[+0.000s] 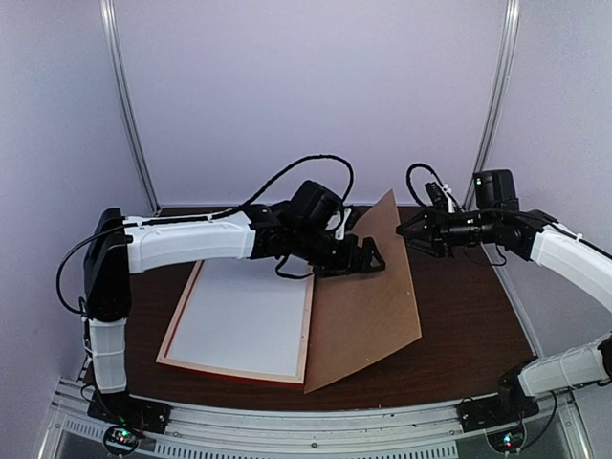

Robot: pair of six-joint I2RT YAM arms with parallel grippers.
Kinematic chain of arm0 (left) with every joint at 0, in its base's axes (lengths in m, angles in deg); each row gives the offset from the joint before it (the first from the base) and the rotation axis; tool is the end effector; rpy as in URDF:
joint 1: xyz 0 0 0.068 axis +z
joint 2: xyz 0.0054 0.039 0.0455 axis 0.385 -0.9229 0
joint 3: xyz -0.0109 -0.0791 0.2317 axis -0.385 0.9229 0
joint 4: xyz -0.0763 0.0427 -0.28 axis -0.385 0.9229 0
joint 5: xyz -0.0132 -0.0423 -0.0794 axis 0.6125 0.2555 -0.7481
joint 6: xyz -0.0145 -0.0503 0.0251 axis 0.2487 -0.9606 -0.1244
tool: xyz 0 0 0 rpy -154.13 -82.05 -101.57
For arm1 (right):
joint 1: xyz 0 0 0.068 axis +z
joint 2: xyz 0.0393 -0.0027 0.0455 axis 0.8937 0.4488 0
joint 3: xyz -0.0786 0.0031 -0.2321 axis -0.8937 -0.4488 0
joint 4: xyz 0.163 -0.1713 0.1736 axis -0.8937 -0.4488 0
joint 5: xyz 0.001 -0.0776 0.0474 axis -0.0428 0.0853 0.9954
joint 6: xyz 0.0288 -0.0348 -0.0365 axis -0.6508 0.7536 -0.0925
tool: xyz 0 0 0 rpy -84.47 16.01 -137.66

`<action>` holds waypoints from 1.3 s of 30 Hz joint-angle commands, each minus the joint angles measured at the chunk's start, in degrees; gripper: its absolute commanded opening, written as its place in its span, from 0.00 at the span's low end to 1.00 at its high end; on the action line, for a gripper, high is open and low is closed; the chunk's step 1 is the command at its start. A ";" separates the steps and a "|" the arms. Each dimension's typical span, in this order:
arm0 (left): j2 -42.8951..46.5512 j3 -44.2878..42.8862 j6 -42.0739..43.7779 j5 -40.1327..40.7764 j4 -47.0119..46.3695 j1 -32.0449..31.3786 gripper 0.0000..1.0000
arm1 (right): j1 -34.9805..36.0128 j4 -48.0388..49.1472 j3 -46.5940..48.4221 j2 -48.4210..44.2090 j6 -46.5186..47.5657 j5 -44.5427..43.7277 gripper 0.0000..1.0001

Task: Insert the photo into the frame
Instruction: Adjust the backboard at the center of the board.

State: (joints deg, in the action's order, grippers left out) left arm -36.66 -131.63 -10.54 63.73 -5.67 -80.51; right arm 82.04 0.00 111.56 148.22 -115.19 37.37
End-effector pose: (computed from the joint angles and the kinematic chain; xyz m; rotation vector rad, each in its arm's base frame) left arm 0.2563 -0.4290 0.2241 0.3832 2.5102 -1.1987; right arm 0.2745 0.1272 0.2833 -0.1295 2.2849 1.5499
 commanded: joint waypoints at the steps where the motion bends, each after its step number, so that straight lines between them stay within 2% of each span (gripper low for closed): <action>1: 4.70 1.34 -0.23 0.13 -2.25 -0.05 0.93 | 3.55 2.65 3.78 2.24 -1.59 -1.84 0.42; 12: 15.79 8.45 -2.61 2.63 -3.05 1.53 0.93 | 10.99 6.88 9.86 8.85 -4.45 -4.56 0.43; 21: 24.18 14.25 -2.50 5.65 -1.86 3.47 0.94 | 15.23 7.84 16.52 13.74 -5.46 -5.95 0.54; 29: 27.84 15.09 -1.15 5.71 -0.51 5.45 0.97 | 18.37 9.58 20.24 18.47 -6.34 -6.55 0.59; 39: 28.08 13.42 0.07 7.13 4.24 5.66 0.98 | 20.37 15.38 22.01 23.07 -10.13 -6.39 0.63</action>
State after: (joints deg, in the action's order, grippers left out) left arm -9.64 -117.12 -12.00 69.28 -3.55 -75.15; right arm 101.64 10.80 131.21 170.20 -123.19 31.84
